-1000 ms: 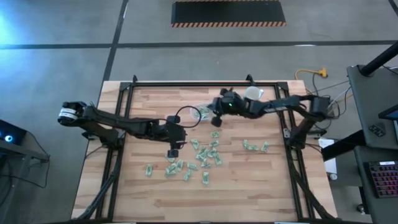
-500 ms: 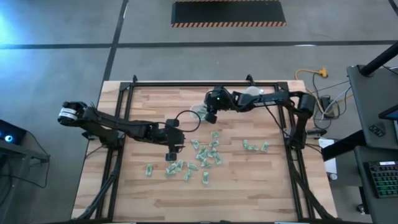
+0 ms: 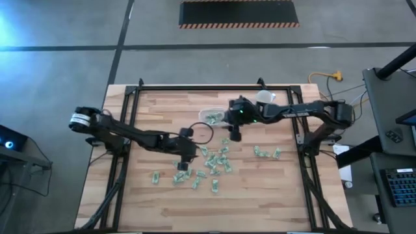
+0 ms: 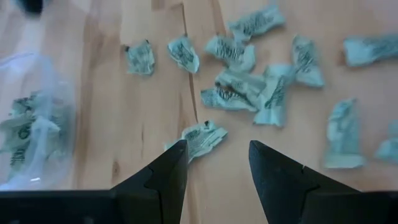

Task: Pick and place Stevia / Truvia into bins
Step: Put the stevia packet into the transparent container

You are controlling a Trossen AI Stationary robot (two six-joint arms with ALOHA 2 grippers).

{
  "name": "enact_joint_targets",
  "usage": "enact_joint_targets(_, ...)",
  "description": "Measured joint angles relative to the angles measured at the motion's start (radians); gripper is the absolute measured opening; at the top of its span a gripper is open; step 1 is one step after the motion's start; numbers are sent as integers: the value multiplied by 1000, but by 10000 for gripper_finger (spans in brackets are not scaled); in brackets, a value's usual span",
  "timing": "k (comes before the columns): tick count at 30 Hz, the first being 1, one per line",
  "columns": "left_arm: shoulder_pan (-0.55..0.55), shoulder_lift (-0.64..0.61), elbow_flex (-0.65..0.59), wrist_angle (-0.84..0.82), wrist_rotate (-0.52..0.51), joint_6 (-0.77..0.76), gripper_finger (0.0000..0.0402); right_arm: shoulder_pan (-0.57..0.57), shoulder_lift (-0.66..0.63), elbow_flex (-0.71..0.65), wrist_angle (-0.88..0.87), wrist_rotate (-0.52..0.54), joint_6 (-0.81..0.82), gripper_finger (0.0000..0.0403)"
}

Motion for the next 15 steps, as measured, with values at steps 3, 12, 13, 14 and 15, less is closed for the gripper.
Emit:
enact_joint_targets(3,4,72,31,16,-25,32,155,30,-82,-85,-2,-32,31,137)
enact_joint_targets(12,68,180,120,12,4,72,155,135,-373,-326,11,-36,184,128)
enact_joint_targets(13,78,186,128,14,27,73,155,146,-403,-350,11,-36,192,128)
enact_joint_targets(14,88,194,135,12,50,73,155,154,-432,-369,11,-36,192,129)
enact_joint_targets(15,96,198,142,-9,71,72,155,161,-458,-383,17,-35,190,129)
